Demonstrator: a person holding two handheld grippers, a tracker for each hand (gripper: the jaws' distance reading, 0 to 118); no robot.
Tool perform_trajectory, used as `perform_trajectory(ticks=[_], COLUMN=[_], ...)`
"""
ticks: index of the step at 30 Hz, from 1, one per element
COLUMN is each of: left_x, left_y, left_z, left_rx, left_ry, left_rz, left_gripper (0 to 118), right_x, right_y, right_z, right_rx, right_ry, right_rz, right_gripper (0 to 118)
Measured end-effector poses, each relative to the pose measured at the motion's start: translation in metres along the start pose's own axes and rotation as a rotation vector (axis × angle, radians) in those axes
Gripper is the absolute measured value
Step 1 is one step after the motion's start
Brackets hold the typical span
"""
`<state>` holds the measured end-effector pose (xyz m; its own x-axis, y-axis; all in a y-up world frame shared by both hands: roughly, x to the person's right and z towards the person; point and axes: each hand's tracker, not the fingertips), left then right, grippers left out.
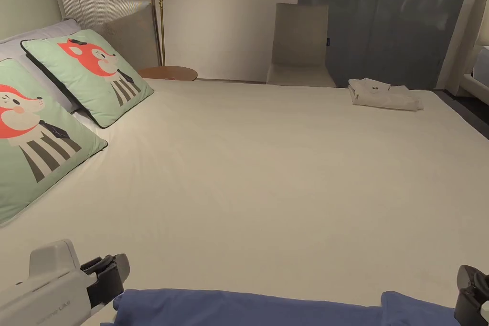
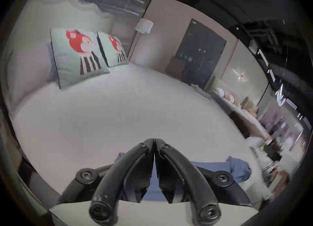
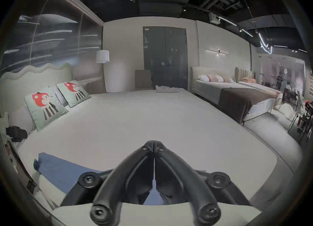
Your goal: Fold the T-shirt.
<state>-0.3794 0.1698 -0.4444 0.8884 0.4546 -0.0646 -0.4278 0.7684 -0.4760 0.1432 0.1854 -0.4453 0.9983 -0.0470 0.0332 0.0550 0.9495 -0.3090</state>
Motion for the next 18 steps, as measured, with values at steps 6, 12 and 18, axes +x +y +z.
perform_trajectory(ticks=[6, 12, 18], left_x=[-0.083, -0.135, -0.138], left_y=[-0.001, -0.019, -0.039], left_z=[-0.022, -0.047, -0.079], left_rx=[-0.136, -0.309, -0.351], left_ry=[-0.079, -0.172, -0.329], left_rz=[0.183, 0.348, 0.466], left_gripper=[82, 110, 110], right_x=[-0.012, -0.026, -0.043], right_y=[-0.004, -0.005, -0.008], right_z=[-0.002, -0.005, -0.007], right_rx=[-0.026, -0.053, -0.081], right_ry=[0.02, 0.026, 0.036], right_rz=[0.01, 0.027, 0.039], right_gripper=[1, 1, 1])
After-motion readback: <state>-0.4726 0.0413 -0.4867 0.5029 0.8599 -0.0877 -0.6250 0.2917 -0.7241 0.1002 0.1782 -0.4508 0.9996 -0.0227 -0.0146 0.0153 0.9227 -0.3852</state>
